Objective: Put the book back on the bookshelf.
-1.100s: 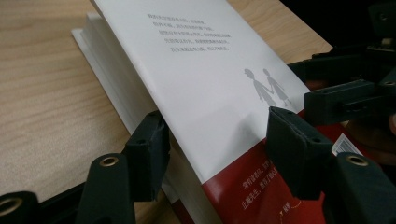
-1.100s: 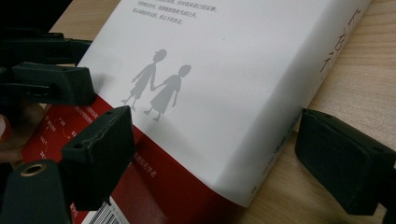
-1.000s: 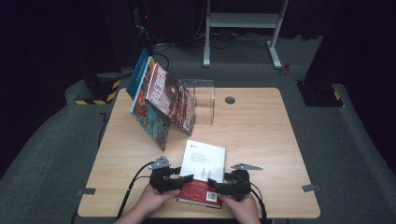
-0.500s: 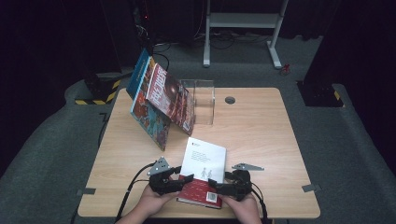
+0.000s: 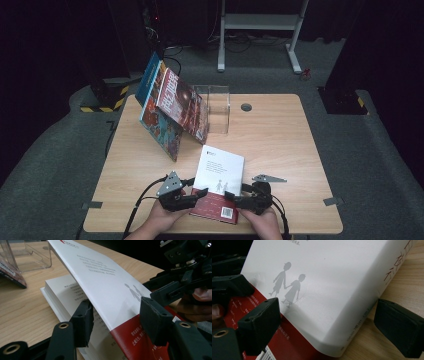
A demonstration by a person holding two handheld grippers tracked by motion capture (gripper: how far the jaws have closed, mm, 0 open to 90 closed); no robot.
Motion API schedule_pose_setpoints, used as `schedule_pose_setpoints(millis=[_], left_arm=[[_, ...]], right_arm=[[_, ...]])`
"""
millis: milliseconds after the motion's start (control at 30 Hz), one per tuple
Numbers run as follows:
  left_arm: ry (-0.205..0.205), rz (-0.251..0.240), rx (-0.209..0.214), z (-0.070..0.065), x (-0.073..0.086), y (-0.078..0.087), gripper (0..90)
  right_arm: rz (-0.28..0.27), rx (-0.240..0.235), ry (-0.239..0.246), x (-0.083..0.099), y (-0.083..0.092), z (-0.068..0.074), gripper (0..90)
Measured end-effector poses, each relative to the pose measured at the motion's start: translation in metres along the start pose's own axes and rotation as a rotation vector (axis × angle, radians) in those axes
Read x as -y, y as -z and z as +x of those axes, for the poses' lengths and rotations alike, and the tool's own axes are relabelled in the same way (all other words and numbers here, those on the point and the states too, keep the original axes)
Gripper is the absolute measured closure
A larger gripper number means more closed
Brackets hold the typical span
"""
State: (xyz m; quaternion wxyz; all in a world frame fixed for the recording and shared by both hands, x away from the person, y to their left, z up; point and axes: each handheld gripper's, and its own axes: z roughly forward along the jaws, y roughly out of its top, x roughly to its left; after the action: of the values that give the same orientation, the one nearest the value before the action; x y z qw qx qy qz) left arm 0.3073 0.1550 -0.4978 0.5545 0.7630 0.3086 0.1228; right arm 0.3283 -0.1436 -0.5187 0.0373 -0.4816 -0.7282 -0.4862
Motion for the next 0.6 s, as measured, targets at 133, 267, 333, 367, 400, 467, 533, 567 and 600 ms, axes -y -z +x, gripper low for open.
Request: schedule_pose_setpoints(millis=[133, 267, 333, 367, 400, 467, 533, 567, 600], left_arm=[[-0.033, -0.020, 0.005, -0.0021, -0.0003, 0.0017, 45.8], [-0.034, -0.024, 0.010, -0.0019, -0.0002, 0.0019, 45.9], [-0.018, -0.018, 0.014, -0.0006, 0.0000, 0.0010, 45.8], [-0.013, -0.014, 0.016, 0.0002, 0.0001, 0.0006, 45.8], [-0.009, -0.014, 0.018, 0.0008, 0.0004, 0.0002, 45.8], [-0.004, -0.007, 0.020, 0.0018, 0.0007, -0.0004, 45.8], [0.002, 0.006, 0.019, 0.0032, 0.0009, -0.0015, 45.6], [0.008, 0.016, 0.017, 0.0038, 0.0012, -0.0023, 45.3], [0.007, 0.022, 0.014, 0.0045, 0.0013, -0.0030, 45.0]], right_arm=[[0.002, -0.047, -0.027, 0.0008, -0.0001, -0.0044, 7.1], [0.001, -0.072, -0.034, 0.0007, -0.0012, -0.0039, 7.1], [0.009, -0.067, -0.042, 0.0002, -0.0014, -0.0039, 7.2], [0.012, -0.065, -0.045, -0.0002, -0.0016, -0.0040, 7.6], [0.016, -0.063, -0.047, -0.0006, -0.0015, -0.0036, 8.0], [0.020, -0.054, -0.039, -0.0014, -0.0007, -0.0025, 9.0], [0.020, -0.038, -0.018, -0.0019, 0.0009, -0.0007, 10.7], [0.018, -0.030, -0.011, -0.0020, 0.0018, 0.0000, 11.7], [0.013, -0.017, 0.005, -0.0018, 0.0032, 0.0016, 12.4]])
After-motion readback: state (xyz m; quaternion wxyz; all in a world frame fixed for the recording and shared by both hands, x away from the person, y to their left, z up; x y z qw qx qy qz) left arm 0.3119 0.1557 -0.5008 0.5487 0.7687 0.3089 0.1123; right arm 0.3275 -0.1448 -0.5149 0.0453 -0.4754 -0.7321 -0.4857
